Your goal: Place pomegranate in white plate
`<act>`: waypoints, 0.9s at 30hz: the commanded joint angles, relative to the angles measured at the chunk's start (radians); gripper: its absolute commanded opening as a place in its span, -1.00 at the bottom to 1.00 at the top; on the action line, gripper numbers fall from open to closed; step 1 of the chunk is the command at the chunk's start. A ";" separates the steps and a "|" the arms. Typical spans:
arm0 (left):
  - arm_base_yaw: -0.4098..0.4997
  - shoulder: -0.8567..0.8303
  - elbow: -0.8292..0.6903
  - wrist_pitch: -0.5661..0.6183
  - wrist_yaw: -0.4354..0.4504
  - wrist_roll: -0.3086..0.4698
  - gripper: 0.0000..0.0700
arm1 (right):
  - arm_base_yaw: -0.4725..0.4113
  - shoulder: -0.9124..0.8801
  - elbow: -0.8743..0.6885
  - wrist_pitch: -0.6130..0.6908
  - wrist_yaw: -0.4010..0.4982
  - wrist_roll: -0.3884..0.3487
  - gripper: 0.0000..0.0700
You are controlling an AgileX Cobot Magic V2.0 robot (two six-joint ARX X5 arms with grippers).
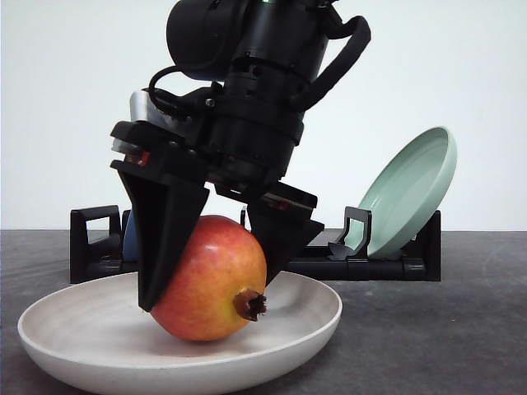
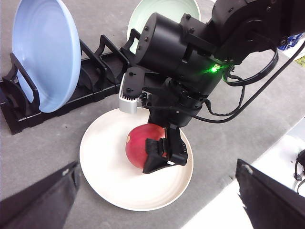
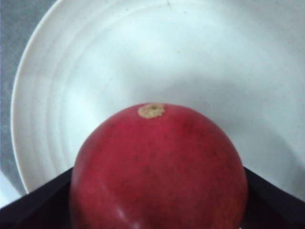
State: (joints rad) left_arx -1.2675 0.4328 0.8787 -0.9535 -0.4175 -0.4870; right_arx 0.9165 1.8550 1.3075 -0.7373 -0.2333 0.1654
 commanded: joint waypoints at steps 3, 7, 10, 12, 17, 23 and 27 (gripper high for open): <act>-0.013 0.004 0.006 0.009 -0.006 0.011 0.80 | 0.013 0.016 0.019 0.001 -0.001 0.011 0.23; -0.013 0.004 0.006 0.009 -0.006 0.011 0.80 | 0.013 0.016 0.019 0.000 -0.001 0.011 0.58; -0.013 0.004 0.006 0.009 -0.006 0.011 0.80 | 0.013 0.016 0.019 0.000 -0.001 0.011 0.88; -0.013 0.004 0.006 0.009 -0.006 0.011 0.80 | 0.013 0.016 0.020 0.000 -0.001 0.011 0.99; -0.013 0.004 0.006 0.009 -0.006 0.011 0.80 | 0.008 0.010 0.053 -0.037 -0.001 0.006 1.00; -0.013 0.004 0.006 0.007 -0.006 0.011 0.80 | -0.003 -0.035 0.178 -0.162 0.029 -0.040 1.00; -0.013 0.004 0.006 0.006 -0.006 0.011 0.80 | -0.004 -0.101 0.264 -0.280 0.110 -0.059 1.00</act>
State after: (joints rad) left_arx -1.2675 0.4328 0.8787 -0.9539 -0.4179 -0.4866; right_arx 0.9042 1.7631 1.5441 -0.9951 -0.1392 0.1301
